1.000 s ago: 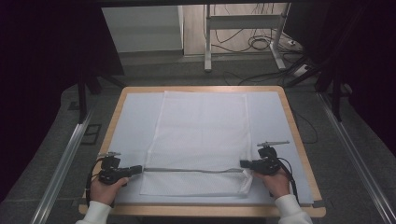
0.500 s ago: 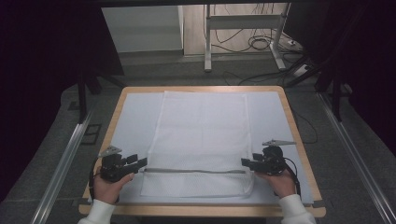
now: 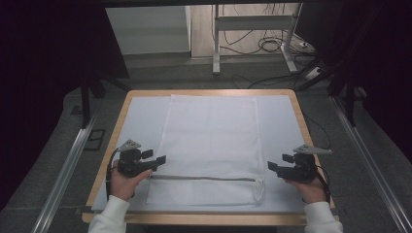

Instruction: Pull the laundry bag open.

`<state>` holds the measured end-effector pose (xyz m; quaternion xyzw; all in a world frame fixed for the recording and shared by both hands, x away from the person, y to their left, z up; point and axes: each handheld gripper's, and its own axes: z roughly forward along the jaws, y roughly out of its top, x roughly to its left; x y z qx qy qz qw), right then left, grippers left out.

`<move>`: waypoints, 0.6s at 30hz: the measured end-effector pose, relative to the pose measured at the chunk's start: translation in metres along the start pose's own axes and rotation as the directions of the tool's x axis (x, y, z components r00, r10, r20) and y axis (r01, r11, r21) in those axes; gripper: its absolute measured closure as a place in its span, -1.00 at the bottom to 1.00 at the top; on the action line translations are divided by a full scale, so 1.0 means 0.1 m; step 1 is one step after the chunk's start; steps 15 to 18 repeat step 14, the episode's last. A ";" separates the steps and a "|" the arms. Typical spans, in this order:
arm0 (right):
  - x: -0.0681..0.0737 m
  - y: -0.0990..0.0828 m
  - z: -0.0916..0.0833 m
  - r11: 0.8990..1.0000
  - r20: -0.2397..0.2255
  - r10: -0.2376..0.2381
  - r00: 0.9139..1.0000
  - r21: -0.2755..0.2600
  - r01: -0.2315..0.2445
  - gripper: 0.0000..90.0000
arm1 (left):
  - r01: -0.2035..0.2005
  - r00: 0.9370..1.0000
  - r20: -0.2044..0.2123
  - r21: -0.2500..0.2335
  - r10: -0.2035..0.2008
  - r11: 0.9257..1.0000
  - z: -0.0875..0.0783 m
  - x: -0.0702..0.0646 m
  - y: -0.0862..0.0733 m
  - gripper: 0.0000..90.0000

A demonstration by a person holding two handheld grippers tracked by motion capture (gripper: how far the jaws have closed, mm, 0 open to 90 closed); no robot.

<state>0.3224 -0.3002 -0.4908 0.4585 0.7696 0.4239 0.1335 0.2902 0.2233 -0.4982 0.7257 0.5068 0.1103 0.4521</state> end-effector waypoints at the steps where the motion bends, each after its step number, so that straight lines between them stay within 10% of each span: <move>1: -0.02 -0.01 -0.01 1.000 0.002 -0.007 1.000 -0.002 0.007 -0.49 | 0.001 1.000 0.006 0.002 -0.001 1.000 0.00 0.01 -0.02 -0.29; 18: 0.00 -0.02 -0.04 0.999 0.009 -0.034 0.999 -0.028 0.034 -0.50 | -0.009 1.000 0.012 -0.009 0.009 1.000 -0.04 0.04 -0.04 -0.40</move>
